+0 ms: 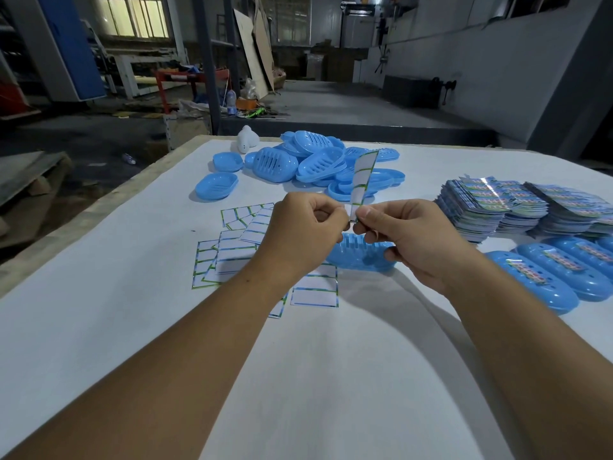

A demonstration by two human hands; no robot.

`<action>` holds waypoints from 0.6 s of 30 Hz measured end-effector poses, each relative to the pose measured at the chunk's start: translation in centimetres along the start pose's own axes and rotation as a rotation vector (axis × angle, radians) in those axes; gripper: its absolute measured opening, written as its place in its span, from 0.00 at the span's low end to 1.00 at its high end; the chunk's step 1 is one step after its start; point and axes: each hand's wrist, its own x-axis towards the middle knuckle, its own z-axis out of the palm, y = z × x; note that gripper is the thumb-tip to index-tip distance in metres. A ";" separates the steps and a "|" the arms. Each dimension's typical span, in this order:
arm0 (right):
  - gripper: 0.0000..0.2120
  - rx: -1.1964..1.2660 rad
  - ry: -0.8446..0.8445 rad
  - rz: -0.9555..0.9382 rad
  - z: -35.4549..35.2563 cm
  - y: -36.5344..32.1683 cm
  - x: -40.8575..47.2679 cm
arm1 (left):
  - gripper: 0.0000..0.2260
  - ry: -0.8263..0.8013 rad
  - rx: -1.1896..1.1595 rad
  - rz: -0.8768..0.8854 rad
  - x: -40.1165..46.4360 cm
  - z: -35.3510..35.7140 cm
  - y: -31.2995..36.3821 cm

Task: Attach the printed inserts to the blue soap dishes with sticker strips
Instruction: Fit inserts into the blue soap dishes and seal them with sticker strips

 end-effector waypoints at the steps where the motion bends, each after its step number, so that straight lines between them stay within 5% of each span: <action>1: 0.11 -0.017 0.017 -0.009 0.0 0.1 0.1 | 0.07 0.017 0.039 0.010 0.1 0.0 -0.1; 18: 0.13 -0.299 0.307 -0.120 -0.9 1.5 1.4 | 0.08 0.168 0.459 0.026 1.3 -1.6 -1.5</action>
